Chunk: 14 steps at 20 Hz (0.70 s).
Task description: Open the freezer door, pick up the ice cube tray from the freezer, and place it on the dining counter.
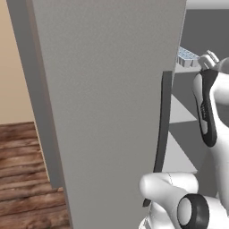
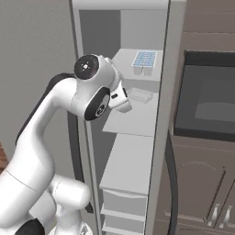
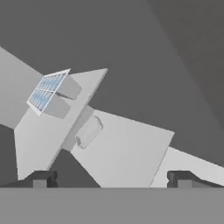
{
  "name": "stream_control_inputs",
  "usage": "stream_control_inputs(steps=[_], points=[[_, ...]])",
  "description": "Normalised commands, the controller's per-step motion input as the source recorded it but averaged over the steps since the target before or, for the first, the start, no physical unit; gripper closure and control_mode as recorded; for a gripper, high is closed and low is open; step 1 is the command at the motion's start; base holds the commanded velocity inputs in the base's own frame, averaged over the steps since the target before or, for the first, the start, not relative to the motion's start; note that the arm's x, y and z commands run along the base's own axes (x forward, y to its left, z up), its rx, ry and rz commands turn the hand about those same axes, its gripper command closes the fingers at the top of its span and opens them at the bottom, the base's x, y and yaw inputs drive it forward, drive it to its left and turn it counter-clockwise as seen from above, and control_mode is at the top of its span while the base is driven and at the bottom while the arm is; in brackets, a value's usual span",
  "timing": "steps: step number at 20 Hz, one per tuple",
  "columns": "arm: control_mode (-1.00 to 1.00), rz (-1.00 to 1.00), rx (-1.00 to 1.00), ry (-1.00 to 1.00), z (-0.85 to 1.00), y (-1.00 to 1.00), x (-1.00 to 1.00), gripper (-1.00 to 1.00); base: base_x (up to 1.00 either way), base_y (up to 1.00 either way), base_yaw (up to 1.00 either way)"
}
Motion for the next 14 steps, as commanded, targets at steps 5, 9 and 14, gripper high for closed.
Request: stream_control_inputs(steps=[5, 9, 14], points=[[-1.00, -0.11, 0.26, 0.00, 0.32, 0.00, 0.33, -1.00, 0.00, 0.00, 0.00], [-1.00, -0.07, 0.24, 0.00, 0.21, 0.00, 0.37, -1.00, 0.00, 0.00, 0.00], [-1.00, 0.04, 0.21, -0.04, 0.03, -0.19, 0.29, -1.00, 0.00, 0.00, 0.00]])
